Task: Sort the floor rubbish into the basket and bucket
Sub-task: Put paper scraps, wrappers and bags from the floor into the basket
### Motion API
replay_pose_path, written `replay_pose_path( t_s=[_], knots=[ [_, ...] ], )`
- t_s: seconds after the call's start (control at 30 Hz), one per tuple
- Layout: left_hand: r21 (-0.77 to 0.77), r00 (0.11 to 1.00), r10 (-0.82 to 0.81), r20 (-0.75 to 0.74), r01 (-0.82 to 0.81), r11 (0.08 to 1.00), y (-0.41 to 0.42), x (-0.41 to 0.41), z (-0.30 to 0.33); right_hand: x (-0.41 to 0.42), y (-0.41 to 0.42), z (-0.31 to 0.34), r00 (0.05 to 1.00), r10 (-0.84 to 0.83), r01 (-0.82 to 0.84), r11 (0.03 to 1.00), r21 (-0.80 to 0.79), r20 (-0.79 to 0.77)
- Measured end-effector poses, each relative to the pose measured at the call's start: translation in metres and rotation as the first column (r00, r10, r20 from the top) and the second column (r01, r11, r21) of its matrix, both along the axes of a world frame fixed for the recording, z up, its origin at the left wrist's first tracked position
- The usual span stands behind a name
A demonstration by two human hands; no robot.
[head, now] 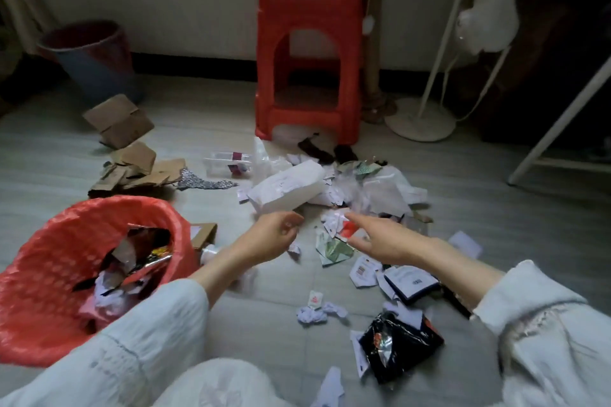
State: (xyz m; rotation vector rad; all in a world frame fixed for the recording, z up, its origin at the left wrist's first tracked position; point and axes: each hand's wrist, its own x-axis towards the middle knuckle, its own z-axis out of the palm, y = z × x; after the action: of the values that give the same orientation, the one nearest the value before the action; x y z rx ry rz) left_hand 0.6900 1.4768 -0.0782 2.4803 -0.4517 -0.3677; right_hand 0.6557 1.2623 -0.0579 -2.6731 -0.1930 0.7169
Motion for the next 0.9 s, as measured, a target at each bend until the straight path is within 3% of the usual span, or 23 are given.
replay_pose_path(
  t_s=[0.13,0.23,0.43,0.57,0.73,0.9],
  knots=[
    [0.117,0.979,-0.157,-0.132,0.172,0.978,-0.041,-0.004,-0.063,-0.027,-0.037,-0.060,0.989,-0.149,0.149,0.989,0.006,-0.020],
    [0.198,0.933,-0.255,-0.254,0.308,0.931,-0.054,-0.014,-0.123,-0.052,-0.050,-0.122,0.977,-0.162,0.158,0.987,-0.044,-0.139],
    [0.429,0.827,-0.456,-0.327,0.560,0.709,-0.047,-0.040,-0.205,-0.087,-0.053,-0.204,0.981,0.003,-0.048,0.973,-0.225,-0.193],
    [0.487,0.765,-0.543,-0.346,0.641,0.593,-0.047,-0.044,-0.232,-0.100,-0.037,-0.234,0.948,0.093,-0.183,0.941,-0.284,-0.303],
    [0.538,0.748,-0.662,-0.046,0.577,0.615,-0.038,-0.038,-0.253,-0.100,-0.017,-0.252,0.966,0.050,-0.136,0.932,-0.336,-0.252],
    [0.462,0.838,-0.545,-0.006,0.486,0.742,-0.027,-0.044,-0.252,-0.091,-0.012,-0.267,0.988,0.153,-0.141,0.927,-0.347,0.007]
  ],
)
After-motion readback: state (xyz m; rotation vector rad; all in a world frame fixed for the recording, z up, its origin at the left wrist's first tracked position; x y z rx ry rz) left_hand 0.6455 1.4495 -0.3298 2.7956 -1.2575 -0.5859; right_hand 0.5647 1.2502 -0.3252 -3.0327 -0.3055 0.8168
